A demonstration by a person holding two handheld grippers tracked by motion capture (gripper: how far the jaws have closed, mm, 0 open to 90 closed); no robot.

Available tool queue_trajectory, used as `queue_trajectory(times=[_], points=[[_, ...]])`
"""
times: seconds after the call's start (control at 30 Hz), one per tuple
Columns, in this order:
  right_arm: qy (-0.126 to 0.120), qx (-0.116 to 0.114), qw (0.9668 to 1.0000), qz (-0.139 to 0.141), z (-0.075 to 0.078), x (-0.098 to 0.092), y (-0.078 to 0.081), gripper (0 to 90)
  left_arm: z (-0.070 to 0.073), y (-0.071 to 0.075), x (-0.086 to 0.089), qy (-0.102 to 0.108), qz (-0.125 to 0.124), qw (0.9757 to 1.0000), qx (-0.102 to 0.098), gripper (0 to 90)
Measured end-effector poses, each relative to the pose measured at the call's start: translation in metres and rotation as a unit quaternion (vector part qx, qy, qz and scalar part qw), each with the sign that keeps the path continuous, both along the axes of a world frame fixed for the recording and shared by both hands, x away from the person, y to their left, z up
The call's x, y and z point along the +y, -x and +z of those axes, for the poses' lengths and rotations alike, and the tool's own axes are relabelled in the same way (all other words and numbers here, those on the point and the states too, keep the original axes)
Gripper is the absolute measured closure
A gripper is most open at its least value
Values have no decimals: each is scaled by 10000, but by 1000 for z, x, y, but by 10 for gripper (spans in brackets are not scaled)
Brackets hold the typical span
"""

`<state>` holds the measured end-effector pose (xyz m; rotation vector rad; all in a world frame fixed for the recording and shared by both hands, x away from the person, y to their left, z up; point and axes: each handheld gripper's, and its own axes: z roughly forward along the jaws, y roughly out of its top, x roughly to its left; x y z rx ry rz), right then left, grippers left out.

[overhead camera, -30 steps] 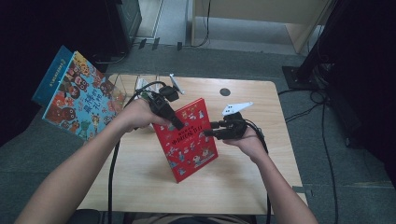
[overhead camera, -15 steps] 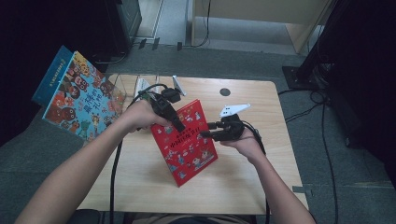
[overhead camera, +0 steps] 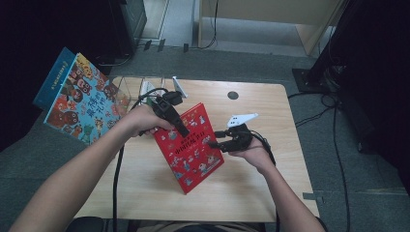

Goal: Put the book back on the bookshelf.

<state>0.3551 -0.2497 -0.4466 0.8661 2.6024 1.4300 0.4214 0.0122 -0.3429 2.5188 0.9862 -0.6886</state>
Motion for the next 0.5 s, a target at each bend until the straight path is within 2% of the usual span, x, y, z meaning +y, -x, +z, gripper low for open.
queue_trajectory(times=[0.13,0.23,0.33,0.4,0.5], points=[[-40,26,10000,-52,-8,-3,4,458,-1,-2,5,98,5,9999,38,794],[34,72,10000,-52,-12,-5,5,454,-1,-3,8,130,63,9999,62,794],[10,-65,9999,-96,-17,-6,8,443,1,-5,12,226,161,9996,87,791],[72,-120,9999,-84,-21,-6,9,438,2,-6,14,263,224,9993,111,792],[220,-82,9996,-145,-26,-6,10,432,4,-8,17,262,299,9991,129,790]])
